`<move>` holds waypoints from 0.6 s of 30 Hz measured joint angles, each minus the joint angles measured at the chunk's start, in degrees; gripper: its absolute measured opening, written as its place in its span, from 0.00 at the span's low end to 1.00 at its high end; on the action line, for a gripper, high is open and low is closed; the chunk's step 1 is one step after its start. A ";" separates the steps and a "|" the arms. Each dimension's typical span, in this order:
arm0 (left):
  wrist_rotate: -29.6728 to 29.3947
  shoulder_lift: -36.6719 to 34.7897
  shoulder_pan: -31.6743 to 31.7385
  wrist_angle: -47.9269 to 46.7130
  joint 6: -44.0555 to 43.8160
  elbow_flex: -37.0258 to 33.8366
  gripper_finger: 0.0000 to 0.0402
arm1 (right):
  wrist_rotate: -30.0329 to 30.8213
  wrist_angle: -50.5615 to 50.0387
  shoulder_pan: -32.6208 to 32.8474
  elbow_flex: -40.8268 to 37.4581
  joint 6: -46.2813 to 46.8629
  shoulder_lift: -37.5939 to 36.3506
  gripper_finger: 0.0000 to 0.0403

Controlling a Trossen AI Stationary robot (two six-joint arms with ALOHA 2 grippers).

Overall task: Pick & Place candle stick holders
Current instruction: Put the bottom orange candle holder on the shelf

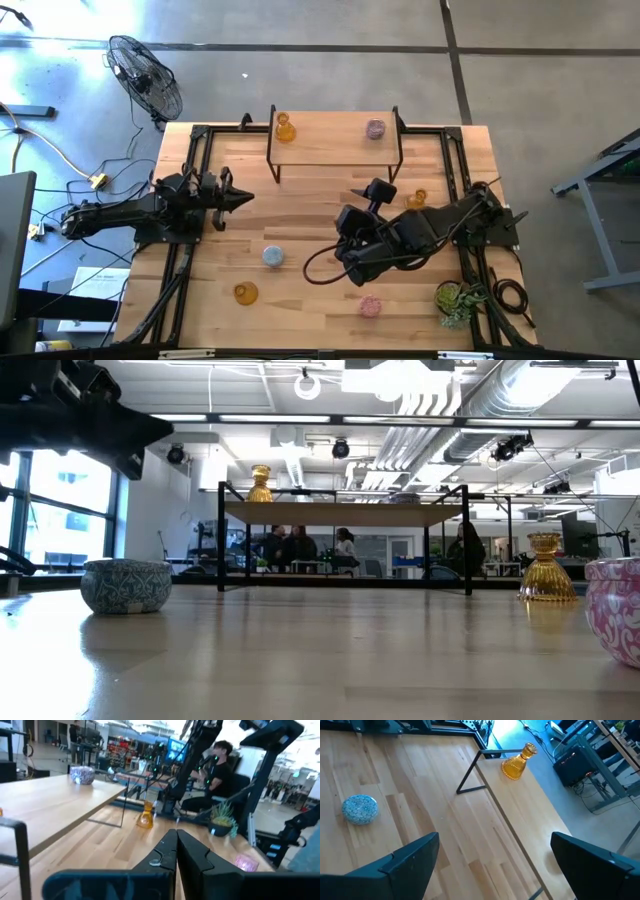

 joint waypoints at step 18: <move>3.32 0.02 0.00 -2.71 -1.99 0.04 0.31 | -0.07 0.00 0.00 0.00 0.01 0.02 0.94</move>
